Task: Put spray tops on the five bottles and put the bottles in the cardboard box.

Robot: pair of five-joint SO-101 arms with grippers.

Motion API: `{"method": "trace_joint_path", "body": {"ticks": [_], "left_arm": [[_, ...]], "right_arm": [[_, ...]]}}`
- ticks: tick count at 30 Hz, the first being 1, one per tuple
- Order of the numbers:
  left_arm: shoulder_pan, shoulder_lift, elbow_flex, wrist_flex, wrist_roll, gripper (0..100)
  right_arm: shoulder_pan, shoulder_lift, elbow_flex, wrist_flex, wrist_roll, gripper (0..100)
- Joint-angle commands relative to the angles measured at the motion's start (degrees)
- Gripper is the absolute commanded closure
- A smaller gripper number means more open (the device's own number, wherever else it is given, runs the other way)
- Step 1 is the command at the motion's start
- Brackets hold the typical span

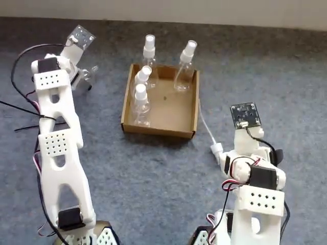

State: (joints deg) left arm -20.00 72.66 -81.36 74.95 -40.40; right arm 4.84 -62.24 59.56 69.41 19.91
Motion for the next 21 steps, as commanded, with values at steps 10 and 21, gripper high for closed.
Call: {"method": "trace_joint_path", "body": {"ticks": [10,21], "left_arm": [[-1.27,1.36,-5.85,13.98,0.18,92],[-6.37,-8.22,-12.00,26.55,9.14,100]], "right_arm": [[0.75,-1.10,-0.48,2.42,0.70,52.9],[1.27,-1.10,-0.92,7.69,0.62,52.9]]}}
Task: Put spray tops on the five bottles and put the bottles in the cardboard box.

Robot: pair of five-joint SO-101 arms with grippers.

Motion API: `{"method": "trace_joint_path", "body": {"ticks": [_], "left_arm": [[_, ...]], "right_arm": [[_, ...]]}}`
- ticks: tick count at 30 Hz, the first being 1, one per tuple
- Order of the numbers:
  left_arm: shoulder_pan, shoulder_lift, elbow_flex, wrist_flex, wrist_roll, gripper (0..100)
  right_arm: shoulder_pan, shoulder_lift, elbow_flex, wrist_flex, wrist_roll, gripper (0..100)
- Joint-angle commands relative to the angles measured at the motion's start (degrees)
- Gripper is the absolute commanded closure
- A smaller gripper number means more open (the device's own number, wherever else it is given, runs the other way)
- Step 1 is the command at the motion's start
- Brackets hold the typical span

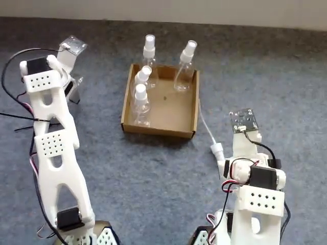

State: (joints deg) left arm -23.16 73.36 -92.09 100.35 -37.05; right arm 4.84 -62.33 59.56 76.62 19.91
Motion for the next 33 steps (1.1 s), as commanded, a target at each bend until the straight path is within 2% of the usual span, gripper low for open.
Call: {"method": "trace_joint_path", "body": {"ticks": [1,4,7,11,14,18,22,25,33], "left_arm": [[-4.09,-10.42,-1.10,1.23,6.95,100],[-7.16,-16.22,2.86,1.32,9.32,100],[-9.63,-25.10,12.62,1.32,9.93,100],[-9.36,-42.24,32.31,1.32,9.93,100],[-5.14,-59.21,50.68,1.23,9.93,100],[7.69,-82.77,71.87,0.97,9.85,100],[25.54,-97.45,82.68,0.88,14.59,100],[36.00,-97.45,83.65,0.97,18.73,100],[55.43,-89.89,81.01,0.88,23.03,100]], "right_arm": [[2.24,-1.01,-0.84,0.48,0.62,52.9],[6.46,-1.01,-1.01,0.48,0.70,52.9],[9.54,-1.01,-1.10,0.48,0.97,52.9],[13.93,-1.01,-1.10,0.48,6.24,52.9],[20.35,-1.01,-1.19,-0.66,8.53,52.9],[28.44,-0.75,-1.36,-3.91,10.55,52.9],[35.91,-0.57,-1.19,-6.81,12.84,52.9],[39.60,-0.57,-1.01,-8.84,13.80,52.9],[45.23,2.15,-1.01,-15.43,15.74,53.0]]}}
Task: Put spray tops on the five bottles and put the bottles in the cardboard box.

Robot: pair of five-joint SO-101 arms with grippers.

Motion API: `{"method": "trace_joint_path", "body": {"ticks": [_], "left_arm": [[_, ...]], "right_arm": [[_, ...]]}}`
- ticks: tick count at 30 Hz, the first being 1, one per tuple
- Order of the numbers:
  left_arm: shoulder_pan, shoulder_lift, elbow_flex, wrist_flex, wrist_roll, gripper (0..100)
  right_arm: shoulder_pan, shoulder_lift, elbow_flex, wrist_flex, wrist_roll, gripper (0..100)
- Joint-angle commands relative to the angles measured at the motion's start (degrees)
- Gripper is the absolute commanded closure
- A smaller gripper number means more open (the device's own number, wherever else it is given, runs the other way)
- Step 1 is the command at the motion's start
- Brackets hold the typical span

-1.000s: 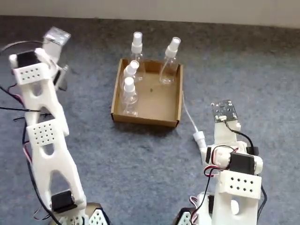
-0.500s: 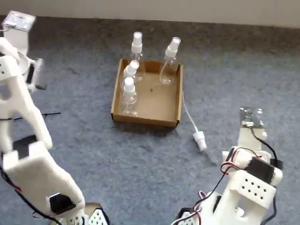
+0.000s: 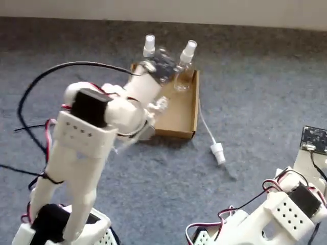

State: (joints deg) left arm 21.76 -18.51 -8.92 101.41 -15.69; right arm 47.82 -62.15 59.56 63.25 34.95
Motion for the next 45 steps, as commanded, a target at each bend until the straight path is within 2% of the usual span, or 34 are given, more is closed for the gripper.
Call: {"method": "trace_joint_path", "body": {"ticks": [1,6,12,16,21,26,37,43,45], "left_arm": [[13.23,3.12,-3.03,-0.18,2.02,100],[20.35,12.88,-9.19,-3.25,4.48,100],[21.93,26.33,-21.67,-7.91,4.66,100],[23.16,35.38,-31.25,-8.00,4.75,100],[23.60,45.32,-41.71,-10.55,5.01,100],[23.52,54.11,-51.38,-14.51,11.16,100],[27.47,74.42,-66.07,-19.16,11.25,99],[27.56,80.22,-71.08,-15.21,11.16,85],[27.65,81.36,-72.13,-15.03,11.16,84]], "right_arm": [[2.86,4.35,-1.27,-2.24,0.70,53.0],[6.73,20.97,-4.97,-6.55,0.62,53.0],[13.76,37.23,-12.35,-14.73,0.79,53.0],[15.16,43.91,-14.29,-18.95,0.88,53.0],[16.40,47.60,-14.64,-23.78,0.97,53.0],[19.74,48.92,-14.29,-29.93,0.97,53.0],[19.65,51.74,-12.44,-34.15,0.97,53.0],[19.65,54.99,-12.35,-37.05,1.05,53.0],[19.65,55.34,-12.35,-37.05,1.05,53.0]]}}
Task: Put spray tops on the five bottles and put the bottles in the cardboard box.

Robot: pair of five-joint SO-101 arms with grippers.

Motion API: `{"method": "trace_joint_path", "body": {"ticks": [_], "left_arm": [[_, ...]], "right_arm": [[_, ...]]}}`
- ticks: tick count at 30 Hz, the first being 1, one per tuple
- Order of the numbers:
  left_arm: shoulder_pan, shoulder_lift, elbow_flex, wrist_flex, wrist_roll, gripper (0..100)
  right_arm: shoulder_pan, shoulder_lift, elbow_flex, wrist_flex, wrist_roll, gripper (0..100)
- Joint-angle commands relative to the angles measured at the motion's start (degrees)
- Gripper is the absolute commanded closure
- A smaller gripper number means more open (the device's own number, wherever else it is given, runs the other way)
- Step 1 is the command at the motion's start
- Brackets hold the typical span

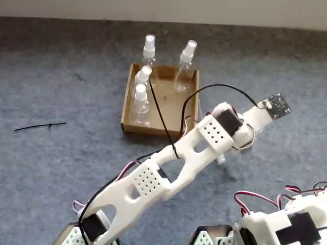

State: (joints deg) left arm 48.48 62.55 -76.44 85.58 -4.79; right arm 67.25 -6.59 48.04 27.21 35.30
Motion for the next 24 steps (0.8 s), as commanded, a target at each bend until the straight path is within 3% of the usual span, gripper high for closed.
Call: {"method": "trace_joint_path", "body": {"ticks": [1,6,9,17,24], "left_arm": [[0.92,0.92,-4.79,0.88,0.26,84],[1.19,2.86,-4.88,1.14,1.58,80],[2.15,2.86,-5.05,1.23,8.00,75],[2.95,0.40,-4.88,2.55,27.52,77],[-0.40,-4.97,-9.89,7.30,28.48,77]], "right_arm": [[0.22,-0.22,-0.84,-1.01,0.70,53.0],[0.22,-0.40,-0.66,-0.92,0.70,53.0],[-0.40,-0.40,-0.66,-0.84,0.70,53.0],[-1.80,-0.40,-0.66,-0.75,0.70,53.0],[-1.54,-0.40,-0.75,-0.75,0.70,53.0]]}}
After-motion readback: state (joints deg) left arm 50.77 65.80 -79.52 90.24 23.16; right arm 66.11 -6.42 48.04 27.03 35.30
